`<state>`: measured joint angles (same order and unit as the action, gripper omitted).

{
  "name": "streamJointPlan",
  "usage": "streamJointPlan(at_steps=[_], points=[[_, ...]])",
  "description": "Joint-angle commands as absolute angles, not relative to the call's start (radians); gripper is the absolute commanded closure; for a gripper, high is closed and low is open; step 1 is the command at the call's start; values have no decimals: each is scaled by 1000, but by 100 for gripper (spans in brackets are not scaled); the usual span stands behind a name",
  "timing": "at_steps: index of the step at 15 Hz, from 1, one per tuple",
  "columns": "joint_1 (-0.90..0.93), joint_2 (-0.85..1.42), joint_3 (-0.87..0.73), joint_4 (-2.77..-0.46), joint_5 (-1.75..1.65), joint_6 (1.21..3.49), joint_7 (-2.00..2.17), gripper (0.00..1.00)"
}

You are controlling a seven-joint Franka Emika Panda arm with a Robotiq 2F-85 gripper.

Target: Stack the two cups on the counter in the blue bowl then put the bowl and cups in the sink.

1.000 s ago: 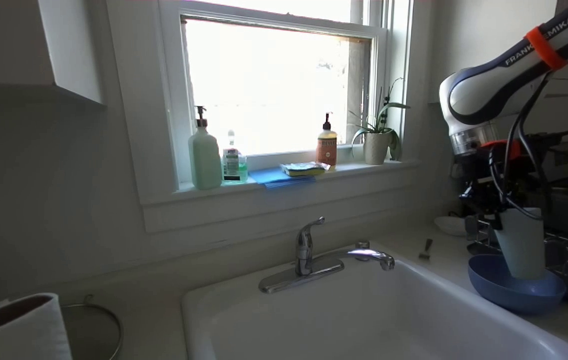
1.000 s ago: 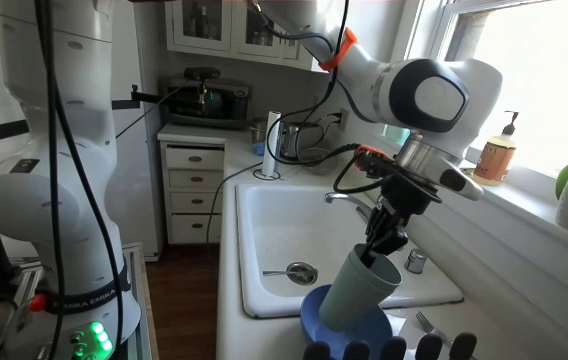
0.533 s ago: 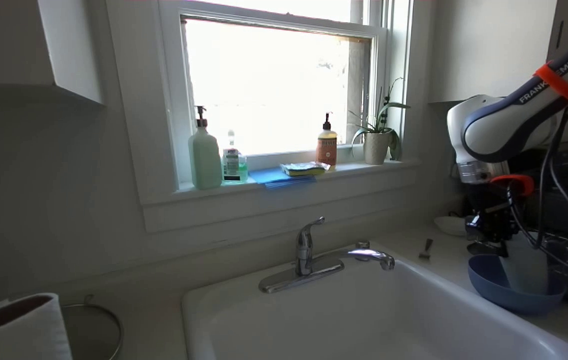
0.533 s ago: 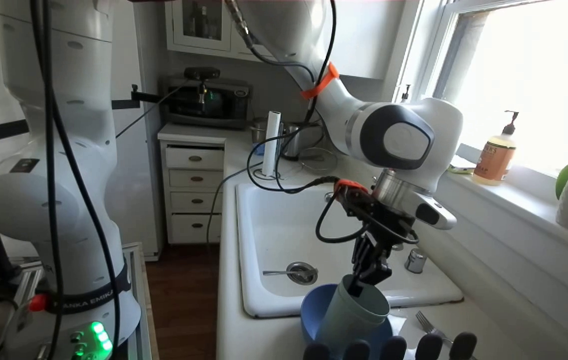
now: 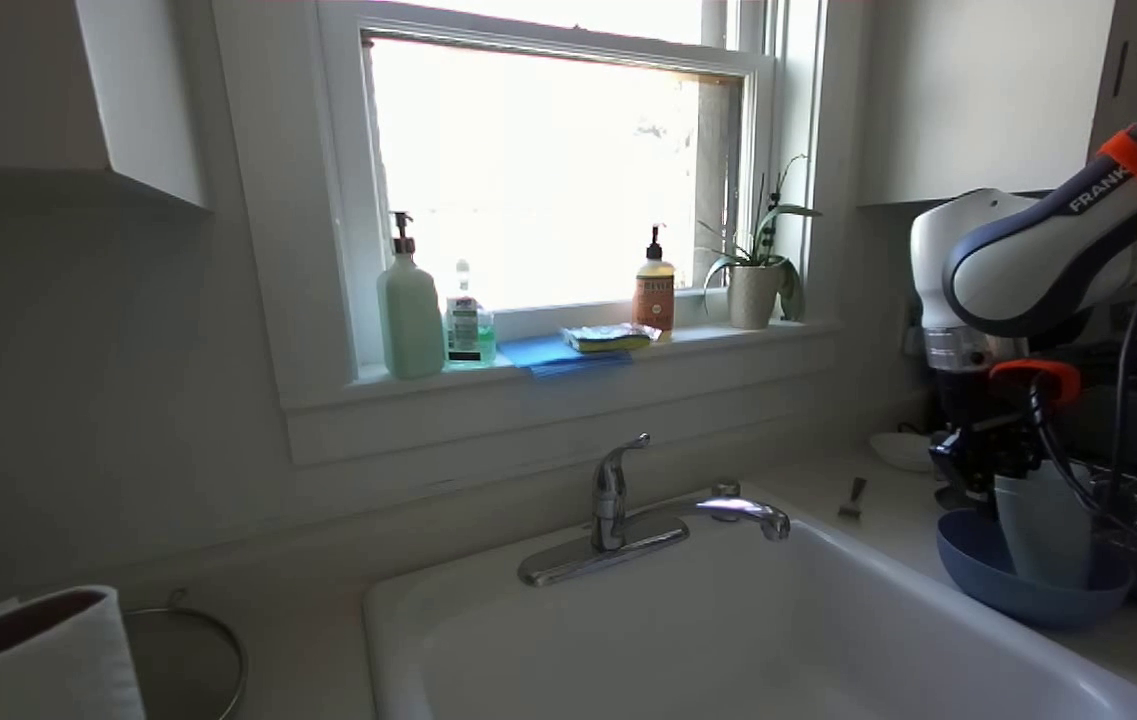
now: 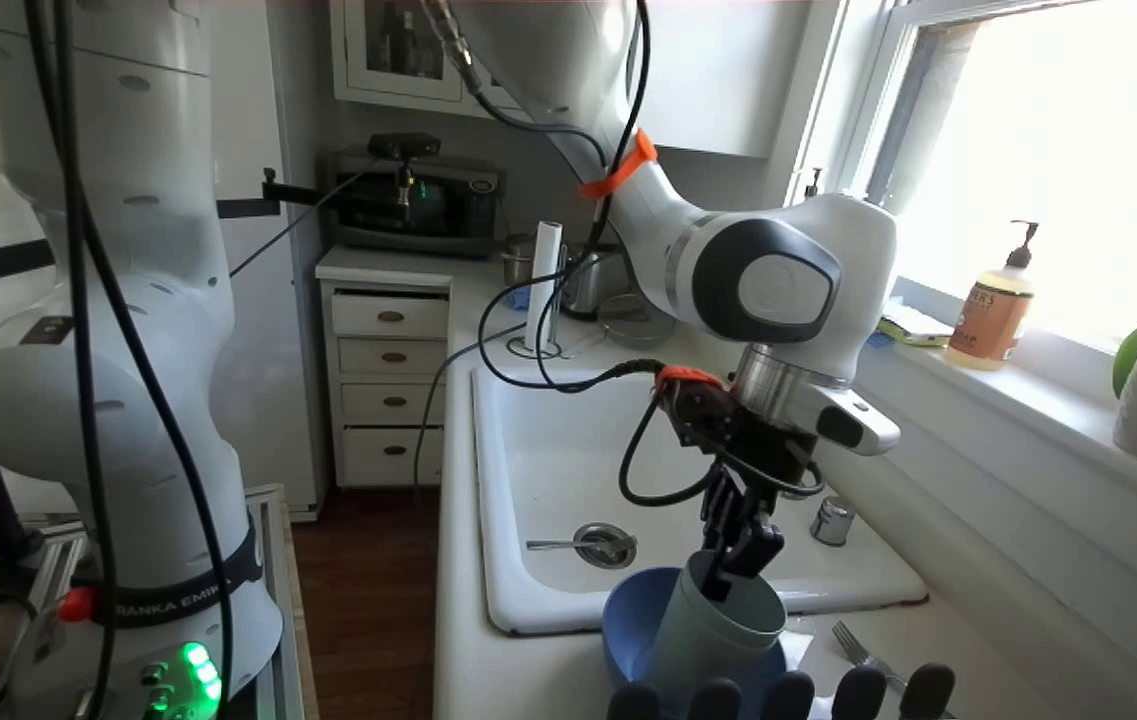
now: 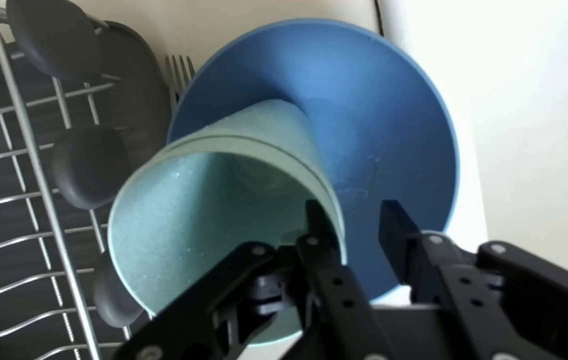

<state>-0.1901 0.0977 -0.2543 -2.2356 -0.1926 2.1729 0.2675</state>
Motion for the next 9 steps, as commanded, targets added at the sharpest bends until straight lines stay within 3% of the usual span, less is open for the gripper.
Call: streamJointPlan(at_steps=[1,6,9], points=[[-193,37,-244,-2287,-200,2183,263,34],[-196,-29,-239,-2286,-196,2161,272,2],[-199,-65,-235,-2261,-167,2151,274,0]])
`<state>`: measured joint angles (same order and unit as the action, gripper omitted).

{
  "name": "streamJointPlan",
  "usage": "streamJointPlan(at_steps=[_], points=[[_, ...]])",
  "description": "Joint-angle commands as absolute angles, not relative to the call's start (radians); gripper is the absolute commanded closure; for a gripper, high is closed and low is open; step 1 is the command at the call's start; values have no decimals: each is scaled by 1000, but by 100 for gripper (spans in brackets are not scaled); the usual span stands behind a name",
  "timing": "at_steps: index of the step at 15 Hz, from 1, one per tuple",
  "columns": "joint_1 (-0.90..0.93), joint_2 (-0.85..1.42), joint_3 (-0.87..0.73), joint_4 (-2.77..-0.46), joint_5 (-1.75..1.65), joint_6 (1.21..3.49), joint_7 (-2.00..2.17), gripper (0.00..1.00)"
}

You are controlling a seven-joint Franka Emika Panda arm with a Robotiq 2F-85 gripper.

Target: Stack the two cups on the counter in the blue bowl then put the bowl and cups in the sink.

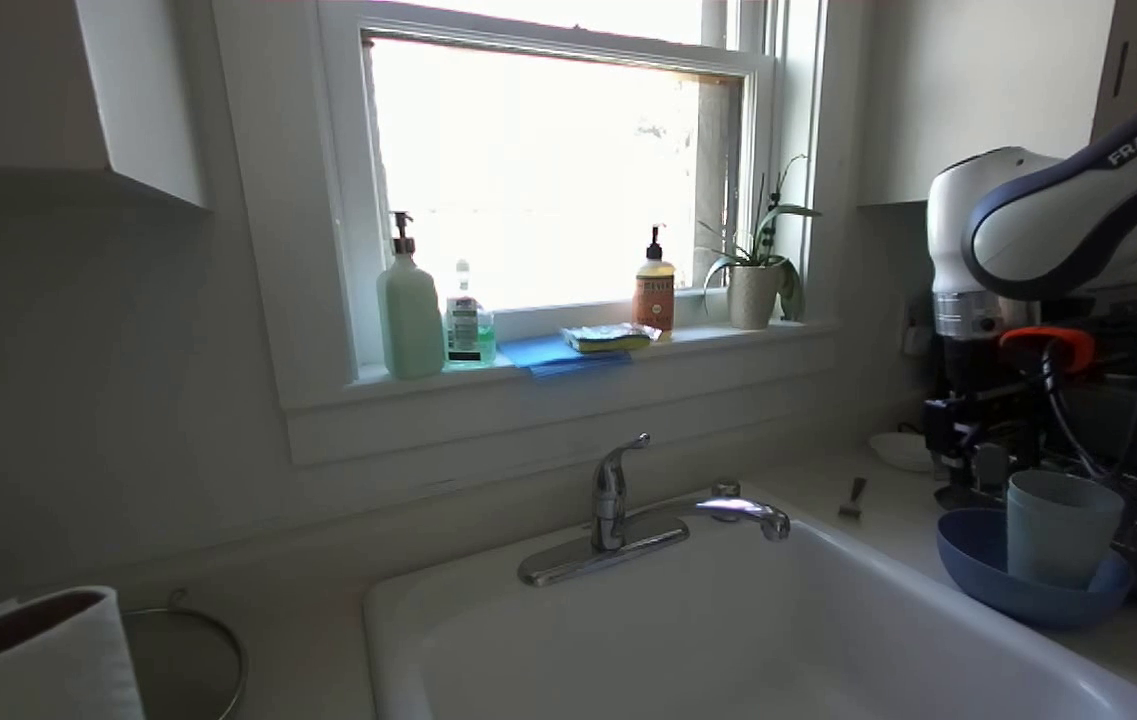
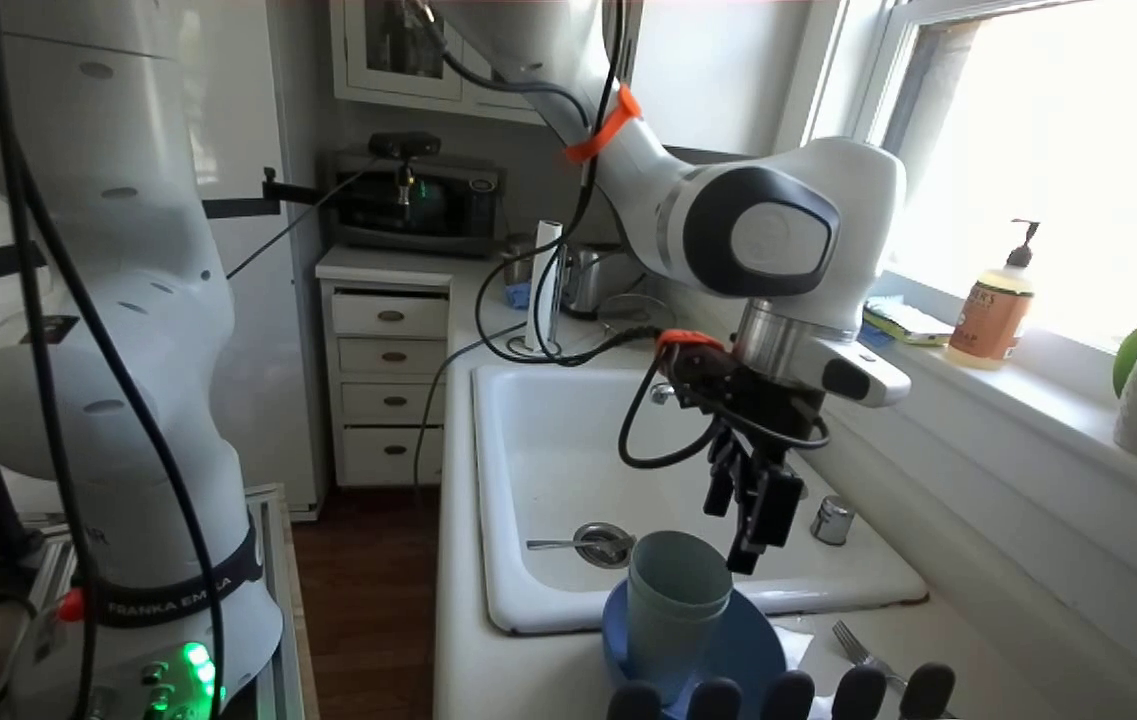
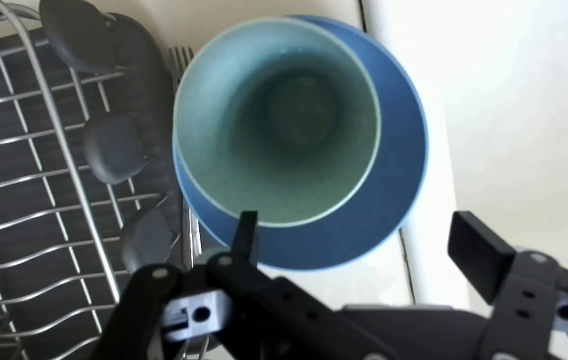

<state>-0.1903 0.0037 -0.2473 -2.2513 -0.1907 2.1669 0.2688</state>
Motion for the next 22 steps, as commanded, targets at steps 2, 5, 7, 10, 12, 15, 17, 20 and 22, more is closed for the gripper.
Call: streamJointPlan(at_steps=[2,5,7,10,12,15,17,20,22], points=[[-200,-69,-233,-2227,-133,2124,290,0],[-206,-25,-232,-2173,-84,2155,421,0],[-208,8,-232,-2156,-69,2197,513,0],[-208,62,-237,-2161,-66,2296,648,0],[-204,109,-245,-2153,-81,2323,727,0],[-199,183,-261,-2131,-79,2338,801,0],[-202,227,-269,-2102,-59,2316,799,0],[-209,288,-278,-2054,-38,2284,769,6],[-209,316,-284,-2028,-33,2255,769,10]])
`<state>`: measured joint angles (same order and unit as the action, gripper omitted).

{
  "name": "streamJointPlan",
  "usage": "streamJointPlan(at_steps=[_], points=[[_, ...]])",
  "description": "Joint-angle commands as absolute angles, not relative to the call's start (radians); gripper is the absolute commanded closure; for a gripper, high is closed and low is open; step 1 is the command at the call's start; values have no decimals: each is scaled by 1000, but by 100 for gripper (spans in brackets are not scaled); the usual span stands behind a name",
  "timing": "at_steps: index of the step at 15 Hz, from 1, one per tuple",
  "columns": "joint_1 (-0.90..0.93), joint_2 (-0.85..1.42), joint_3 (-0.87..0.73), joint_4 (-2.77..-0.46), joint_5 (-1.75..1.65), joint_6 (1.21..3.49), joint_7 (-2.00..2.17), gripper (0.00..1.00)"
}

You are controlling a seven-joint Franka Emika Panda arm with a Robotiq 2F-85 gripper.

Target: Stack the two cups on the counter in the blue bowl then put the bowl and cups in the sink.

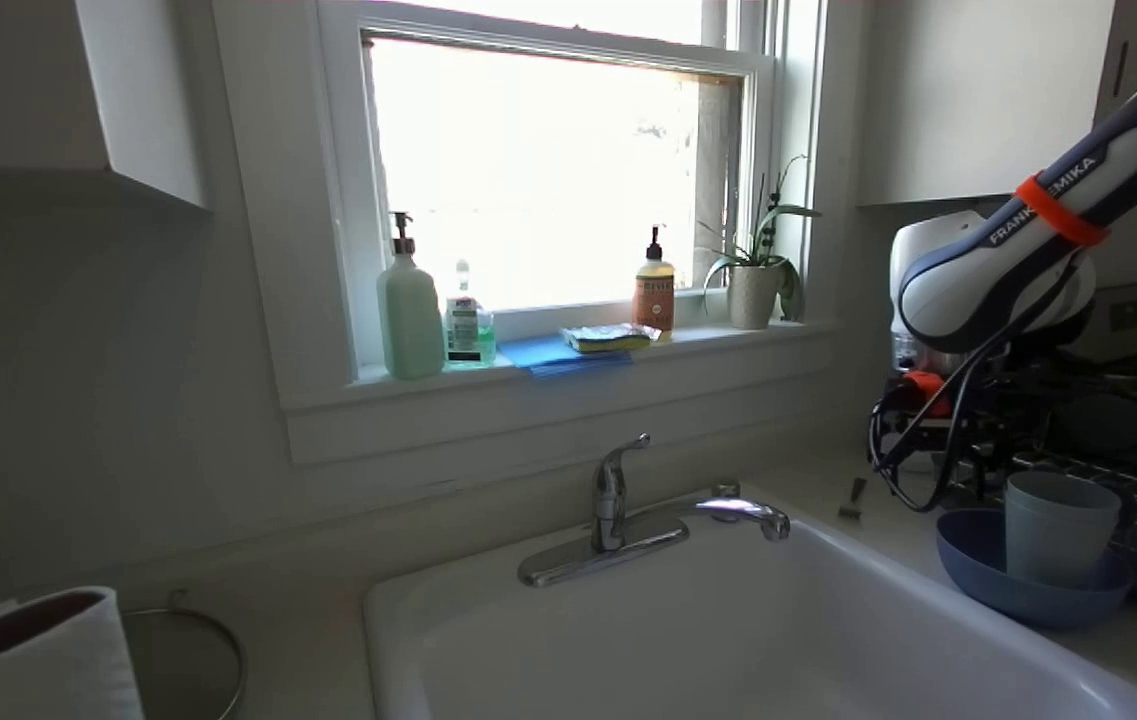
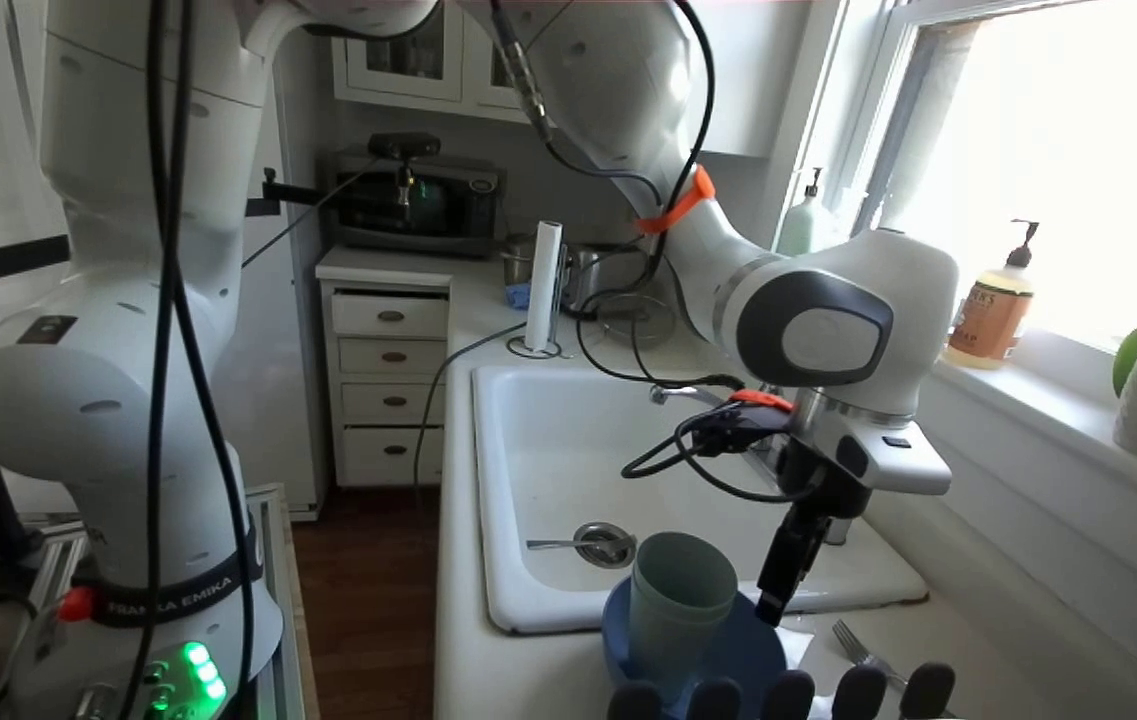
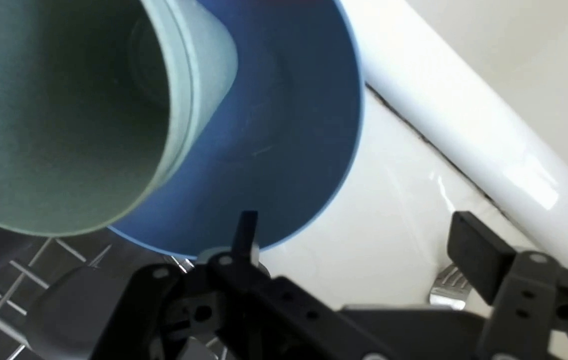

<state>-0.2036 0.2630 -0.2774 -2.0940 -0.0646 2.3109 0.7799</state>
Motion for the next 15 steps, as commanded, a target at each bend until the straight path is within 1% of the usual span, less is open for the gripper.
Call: streamJointPlan(at_steps=[1,2,3,6,7,10,12,13,15], points=[[-212,330,-286,-2020,-29,2243,768,16],[-210,343,-289,-2006,-30,2228,779,7],[-210,353,-290,-1996,-28,2208,779,1],[-213,382,-292,-1971,-8,2169,783,0],[-216,392,-290,-1958,7,2152,782,2],[-220,414,-290,-1944,41,2137,785,15],[-223,429,-290,-1931,60,2129,784,27],[-225,434,-291,-1929,67,2131,782,36],[-228,448,-290,-1914,80,2125,782,57]])
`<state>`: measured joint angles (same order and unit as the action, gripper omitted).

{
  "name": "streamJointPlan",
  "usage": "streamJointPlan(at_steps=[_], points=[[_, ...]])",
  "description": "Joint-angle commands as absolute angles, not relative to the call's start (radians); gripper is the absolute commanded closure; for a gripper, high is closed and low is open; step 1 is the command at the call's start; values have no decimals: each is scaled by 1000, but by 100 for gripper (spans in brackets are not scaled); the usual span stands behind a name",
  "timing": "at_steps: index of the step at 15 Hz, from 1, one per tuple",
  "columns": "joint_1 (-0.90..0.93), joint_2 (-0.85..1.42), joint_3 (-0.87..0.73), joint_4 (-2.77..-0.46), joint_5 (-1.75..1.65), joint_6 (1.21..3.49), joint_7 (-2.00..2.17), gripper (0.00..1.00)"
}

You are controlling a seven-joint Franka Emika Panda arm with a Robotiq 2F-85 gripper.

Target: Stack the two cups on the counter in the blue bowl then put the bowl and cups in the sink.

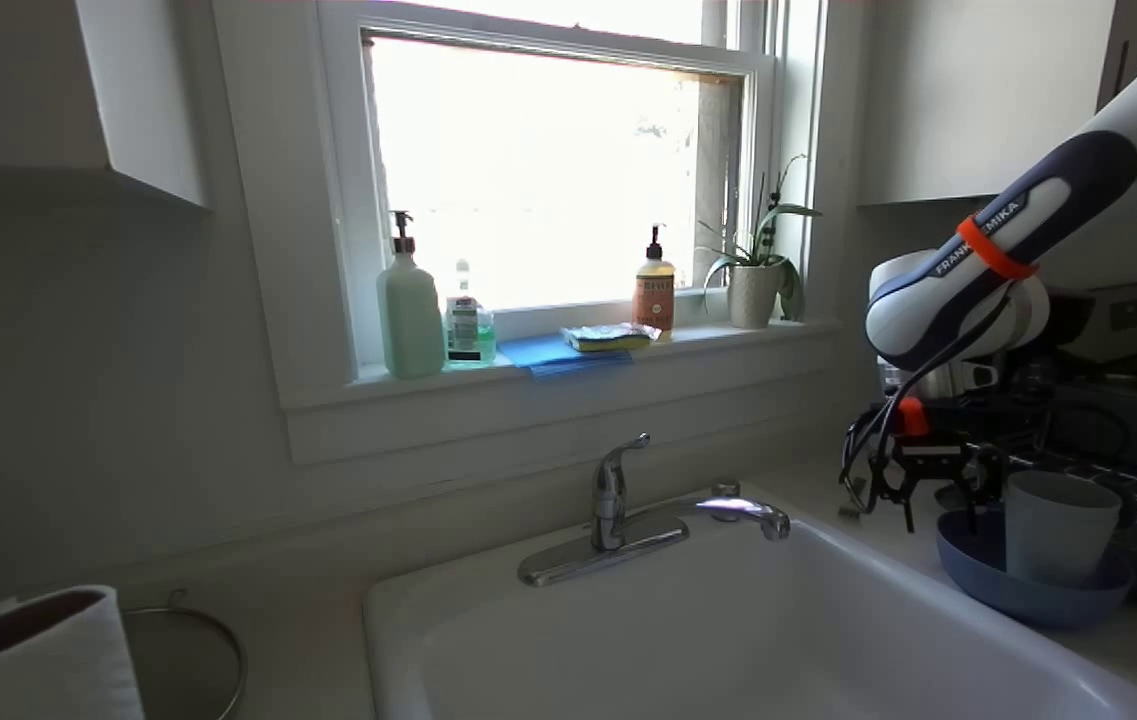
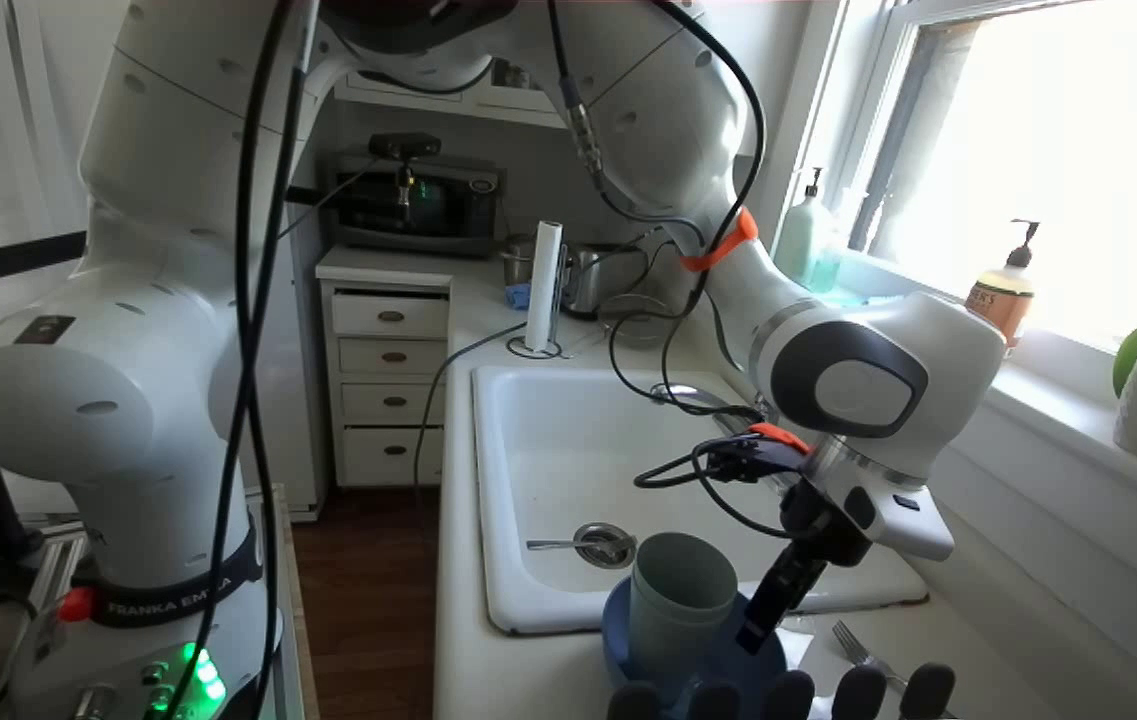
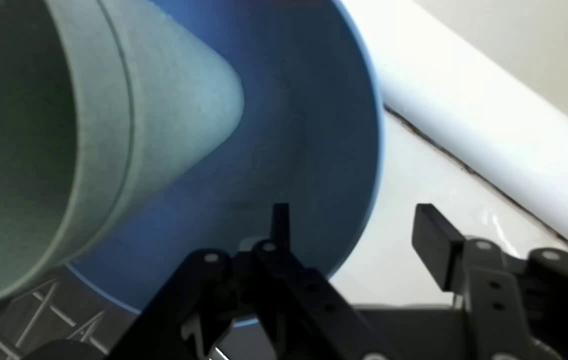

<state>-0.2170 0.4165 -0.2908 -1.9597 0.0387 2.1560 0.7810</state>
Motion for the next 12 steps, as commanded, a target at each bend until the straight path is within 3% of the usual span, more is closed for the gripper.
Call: streamJointPlan(at_steps=[1,6,12], points=[[-230,452,-290,-1911,85,2126,780,63],[-235,471,-289,-1889,101,2115,773,98],[-235,469,-287,-1873,125,2069,775,100]])
